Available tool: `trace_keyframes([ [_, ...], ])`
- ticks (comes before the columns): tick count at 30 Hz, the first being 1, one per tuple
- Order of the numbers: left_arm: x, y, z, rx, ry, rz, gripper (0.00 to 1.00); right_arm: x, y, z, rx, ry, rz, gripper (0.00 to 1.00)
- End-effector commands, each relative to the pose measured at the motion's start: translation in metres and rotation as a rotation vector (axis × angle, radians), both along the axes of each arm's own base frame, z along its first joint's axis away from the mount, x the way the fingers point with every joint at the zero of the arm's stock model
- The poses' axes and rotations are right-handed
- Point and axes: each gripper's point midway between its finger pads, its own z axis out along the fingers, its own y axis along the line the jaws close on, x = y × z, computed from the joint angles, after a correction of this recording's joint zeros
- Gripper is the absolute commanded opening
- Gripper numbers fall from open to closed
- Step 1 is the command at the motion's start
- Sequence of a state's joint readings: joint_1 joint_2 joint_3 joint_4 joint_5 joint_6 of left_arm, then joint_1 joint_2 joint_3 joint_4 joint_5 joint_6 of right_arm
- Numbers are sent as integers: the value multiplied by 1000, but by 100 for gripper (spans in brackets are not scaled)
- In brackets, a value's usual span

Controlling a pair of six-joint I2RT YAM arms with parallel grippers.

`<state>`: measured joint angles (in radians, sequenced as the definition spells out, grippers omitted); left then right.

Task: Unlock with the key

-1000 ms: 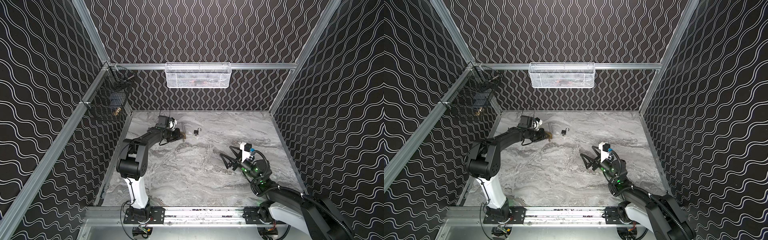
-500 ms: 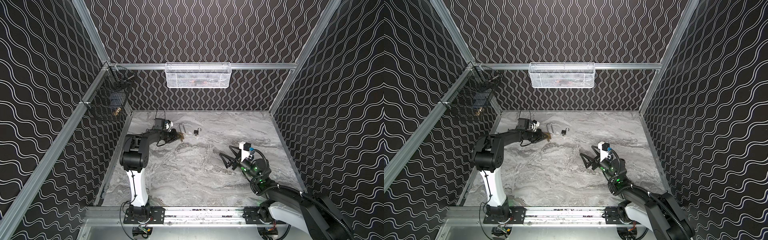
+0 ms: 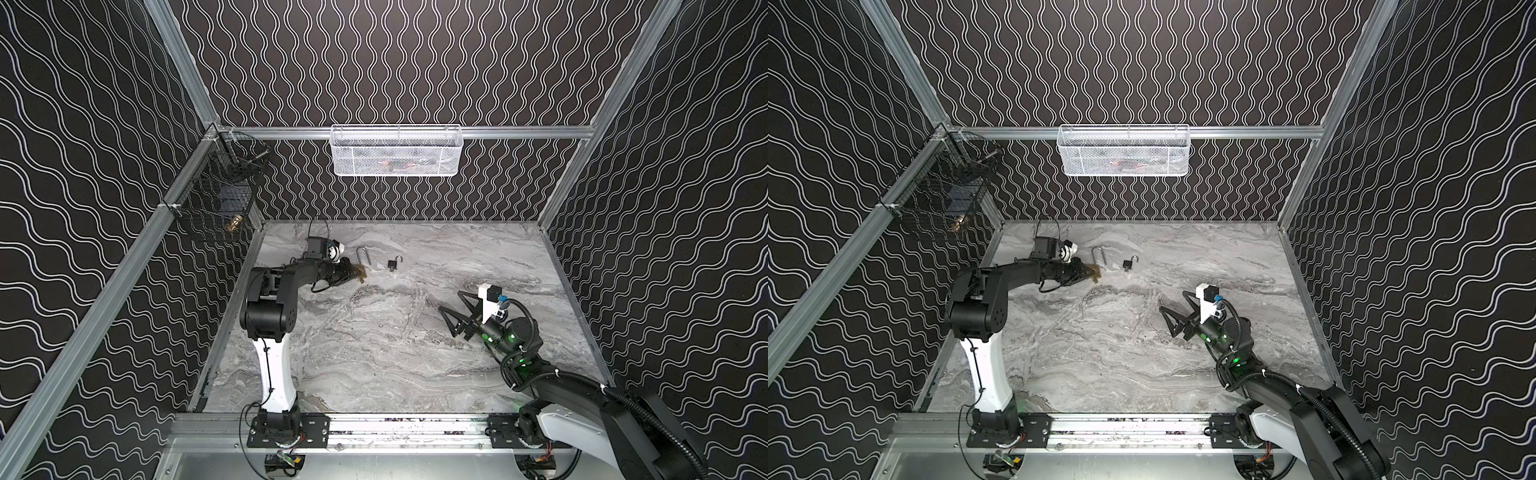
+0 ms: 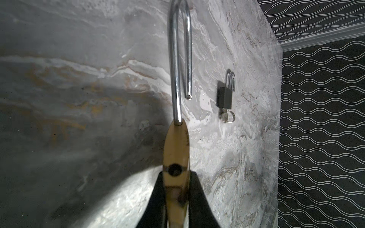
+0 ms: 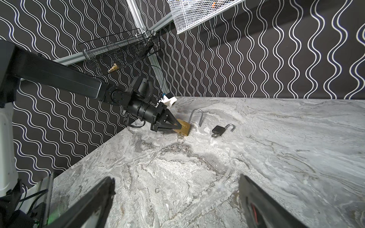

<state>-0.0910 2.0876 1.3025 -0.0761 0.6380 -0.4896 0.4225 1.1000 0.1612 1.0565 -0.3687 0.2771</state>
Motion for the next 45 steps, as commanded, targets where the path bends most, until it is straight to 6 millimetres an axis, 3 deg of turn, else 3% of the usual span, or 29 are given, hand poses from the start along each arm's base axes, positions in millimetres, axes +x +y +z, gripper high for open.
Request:
trace_keyframes([
  [1,-2,12,-10,81,17,9,25,-1,2,7,8,-28,11,99],
  [10,-3,24,-12,172,20,27,38,-1,3,7,8,-24,16,99],
  [18,-5,39,-7,267,6,58,58,0,3,7,6,-25,17,99],
  [21,-10,40,6,302,-31,68,75,3,-1,5,9,-13,-13,99],
  [23,-18,35,20,322,-71,60,97,6,-5,4,16,-13,-40,99],
  [26,-36,23,51,343,-167,42,99,17,-16,0,5,11,-128,99],
  [30,-73,27,93,448,-341,47,99,27,-43,-5,-16,25,-297,99],
  [34,-116,55,117,577,-526,134,99,10,-101,5,57,-81,-563,99],
  [40,-157,91,123,688,-685,259,99,-3,-175,-3,2,-58,-961,99],
  [45,-172,123,116,894,-764,353,99,-21,-223,-9,-99,-19,-1239,99],
])
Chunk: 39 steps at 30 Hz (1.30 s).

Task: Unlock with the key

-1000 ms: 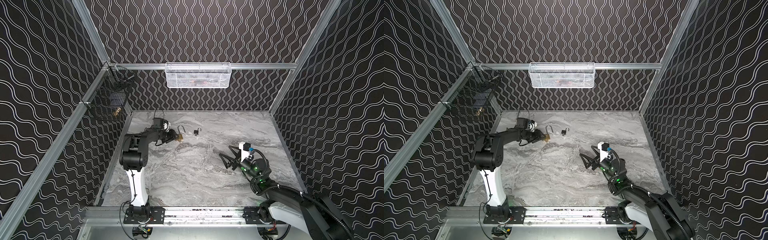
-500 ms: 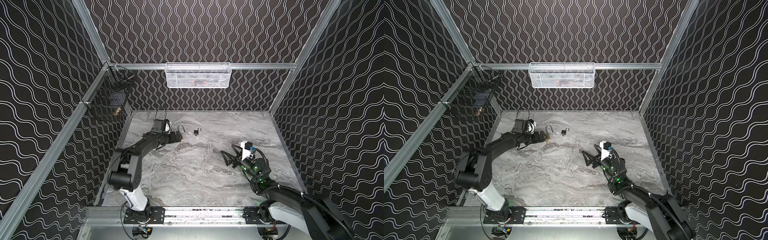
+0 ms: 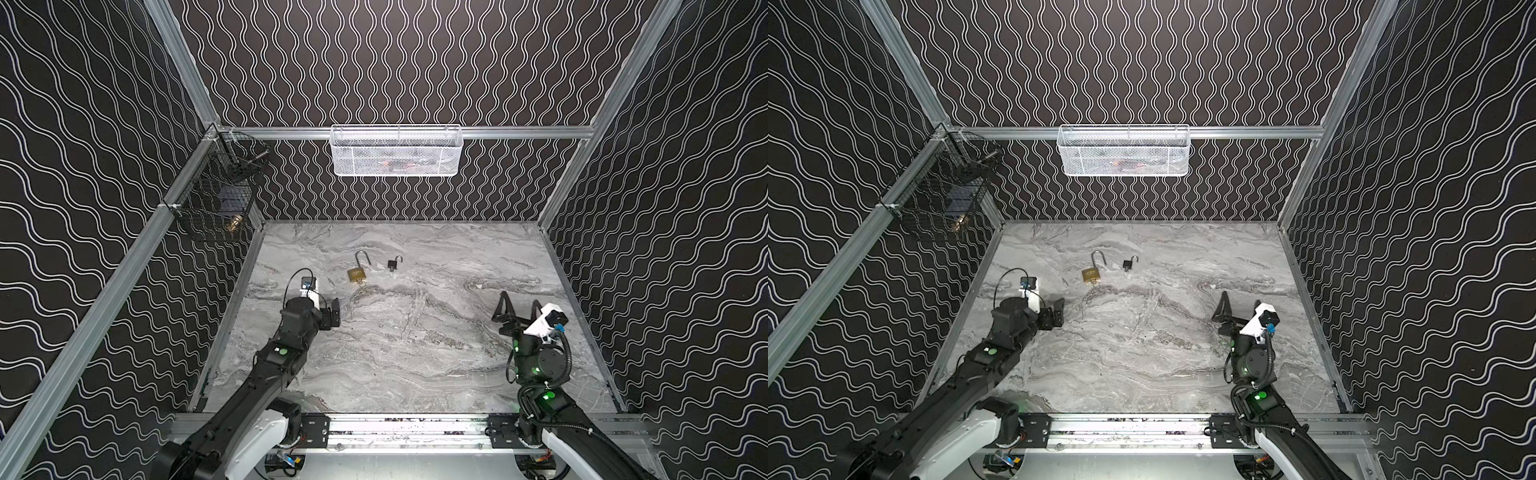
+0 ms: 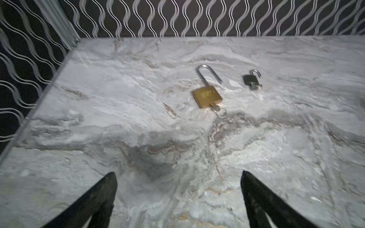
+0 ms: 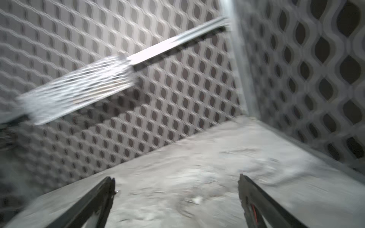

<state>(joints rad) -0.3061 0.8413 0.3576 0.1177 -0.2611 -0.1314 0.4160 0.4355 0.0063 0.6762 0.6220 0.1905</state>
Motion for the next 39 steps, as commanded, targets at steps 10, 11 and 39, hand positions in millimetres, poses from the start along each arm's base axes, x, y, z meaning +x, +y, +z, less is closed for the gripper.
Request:
trace_keyframes([
  [10,33,51,-26,202,-139,233,99,7,-31,-63,-269,284,-233,99],
  [11,38,53,-26,171,-156,236,99,10,-32,-58,-283,253,-241,99],
  [39,86,40,-64,96,-141,15,99,88,-15,-70,-335,147,91,99],
])
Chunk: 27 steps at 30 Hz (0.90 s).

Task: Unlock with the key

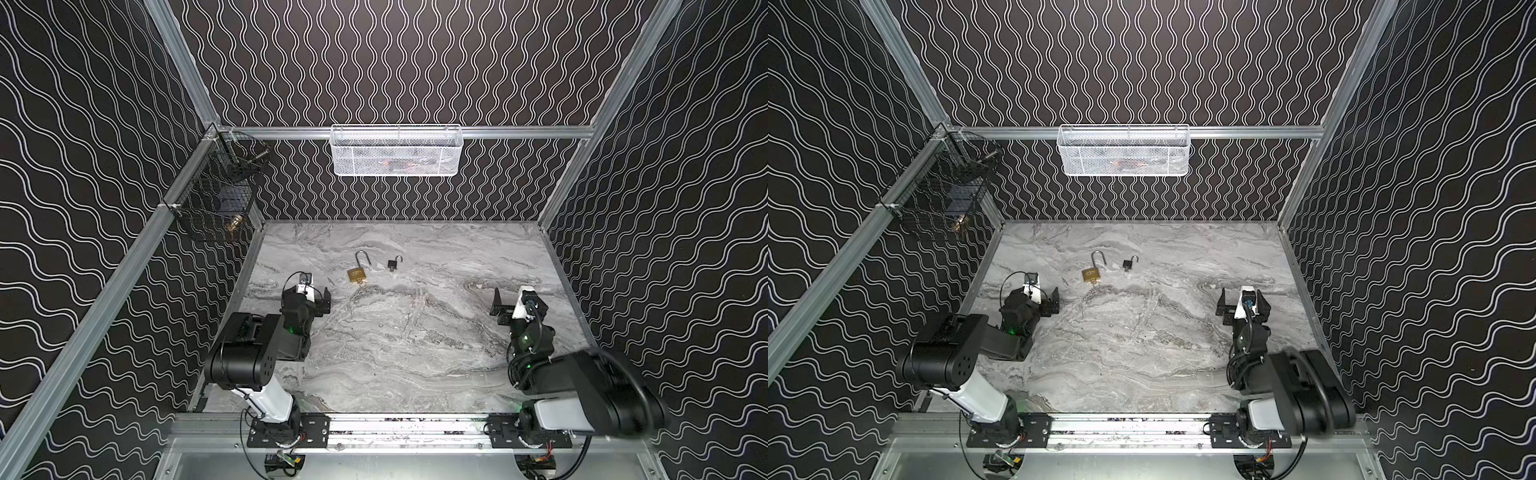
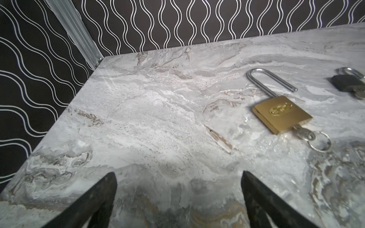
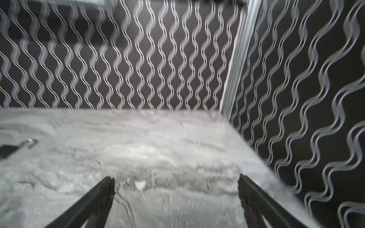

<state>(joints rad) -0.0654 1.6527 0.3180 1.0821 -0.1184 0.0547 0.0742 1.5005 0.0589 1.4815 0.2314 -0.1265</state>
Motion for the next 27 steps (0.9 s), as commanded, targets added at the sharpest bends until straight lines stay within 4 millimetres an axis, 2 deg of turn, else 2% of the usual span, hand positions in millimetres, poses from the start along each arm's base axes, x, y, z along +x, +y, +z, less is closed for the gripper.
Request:
trace_keyframes([
  [1,1,-4,9,-1,-42,-25,99,19,3,5,79,-33,84,99],
  [2,2,-4,9,0,-47,-25,99,32,1,-15,126,113,103,99],
  [3,2,-3,9,-1,-44,-23,99,46,-3,-20,146,185,117,99],
  [4,2,-4,9,-2,-42,-23,99,49,-5,-17,170,142,142,99],
  [5,4,-3,9,1,-42,-17,99,42,-8,-10,179,87,136,99],
  [7,7,0,8,0,-27,2,99,41,-15,-15,181,132,88,99],
  [9,9,2,3,3,14,18,99,41,-11,-13,164,125,106,99],
  [11,9,0,5,5,-2,8,99,46,-6,-14,165,120,131,99],
  [14,11,2,5,5,2,16,99,47,-9,-18,164,157,116,100],
  [27,10,2,4,7,3,15,99,46,-8,-15,157,129,117,100],
])
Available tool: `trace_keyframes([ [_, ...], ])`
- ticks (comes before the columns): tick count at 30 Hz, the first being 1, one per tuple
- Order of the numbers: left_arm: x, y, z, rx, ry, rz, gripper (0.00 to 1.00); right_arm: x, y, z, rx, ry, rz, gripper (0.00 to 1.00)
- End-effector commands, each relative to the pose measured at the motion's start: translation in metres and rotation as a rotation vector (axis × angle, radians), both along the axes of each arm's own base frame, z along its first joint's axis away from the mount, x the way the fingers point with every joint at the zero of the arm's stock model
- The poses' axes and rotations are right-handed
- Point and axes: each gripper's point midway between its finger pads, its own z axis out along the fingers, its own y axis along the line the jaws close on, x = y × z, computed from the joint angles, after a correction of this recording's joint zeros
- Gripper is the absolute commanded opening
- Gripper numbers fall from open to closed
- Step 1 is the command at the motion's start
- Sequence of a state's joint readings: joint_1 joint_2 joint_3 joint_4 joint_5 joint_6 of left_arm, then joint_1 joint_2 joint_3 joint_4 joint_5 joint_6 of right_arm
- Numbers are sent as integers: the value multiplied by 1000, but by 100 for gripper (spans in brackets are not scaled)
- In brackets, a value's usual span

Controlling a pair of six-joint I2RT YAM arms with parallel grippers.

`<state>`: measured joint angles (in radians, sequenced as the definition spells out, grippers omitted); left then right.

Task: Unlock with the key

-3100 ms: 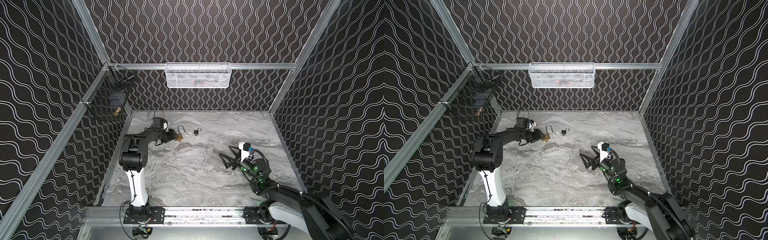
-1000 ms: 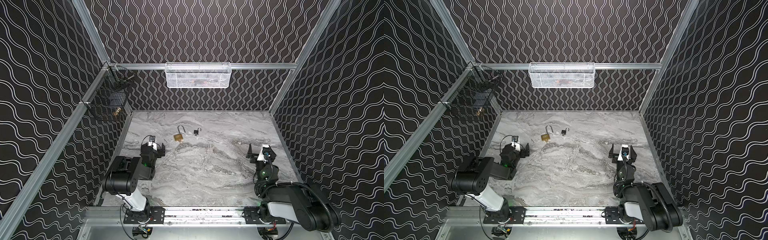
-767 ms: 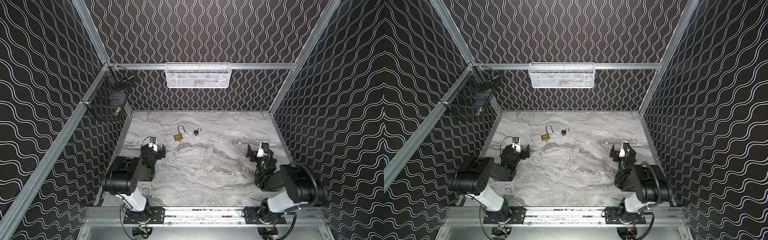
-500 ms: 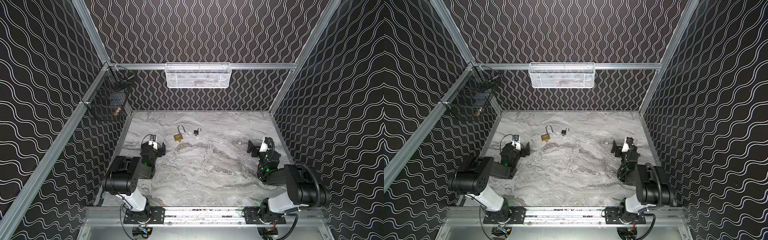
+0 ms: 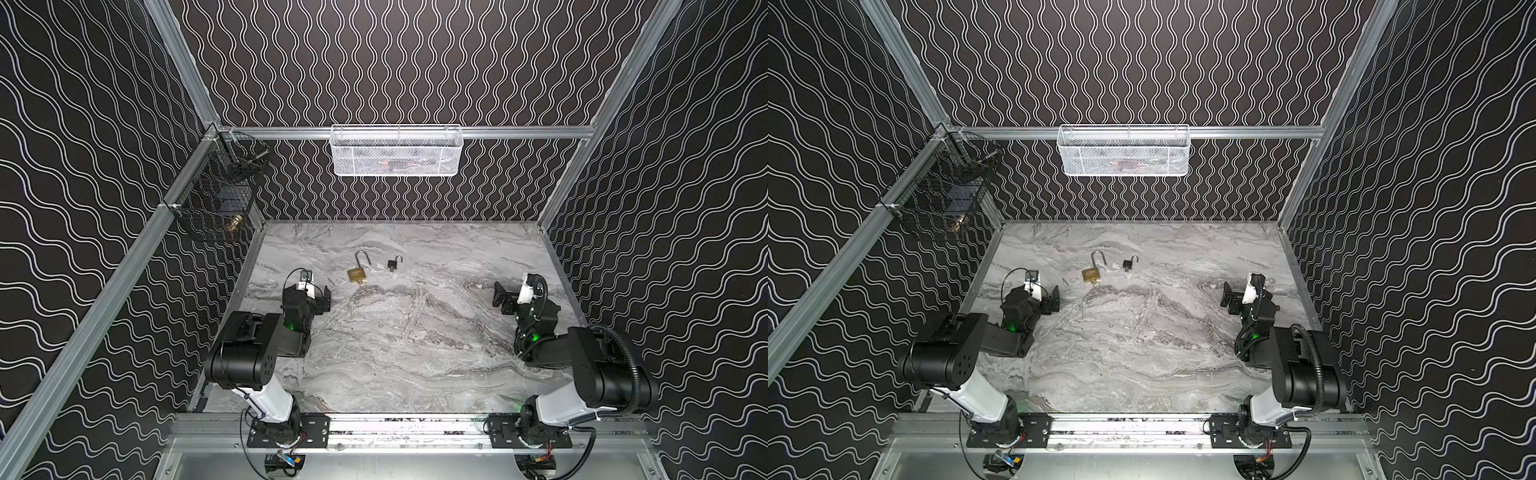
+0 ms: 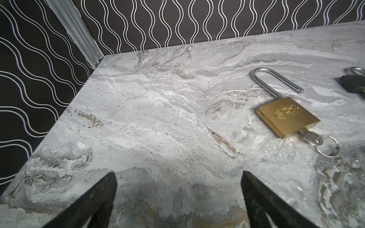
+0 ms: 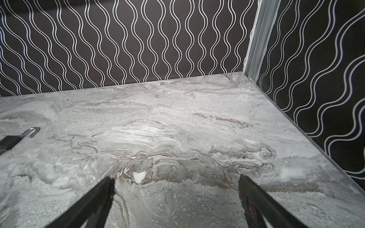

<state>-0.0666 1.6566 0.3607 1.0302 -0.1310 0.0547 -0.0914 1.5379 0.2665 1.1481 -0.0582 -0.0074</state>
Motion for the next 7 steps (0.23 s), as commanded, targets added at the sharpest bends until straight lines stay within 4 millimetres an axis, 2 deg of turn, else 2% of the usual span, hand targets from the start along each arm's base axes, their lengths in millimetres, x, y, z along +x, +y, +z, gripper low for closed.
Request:
trace_keyframes([
  [1,2,0,3,1,-10,3,99,2,2,6,2,-23,7,100],
  [7,2,0,2,2,-9,4,99,-2,6,9,-31,-48,-9,100],
])
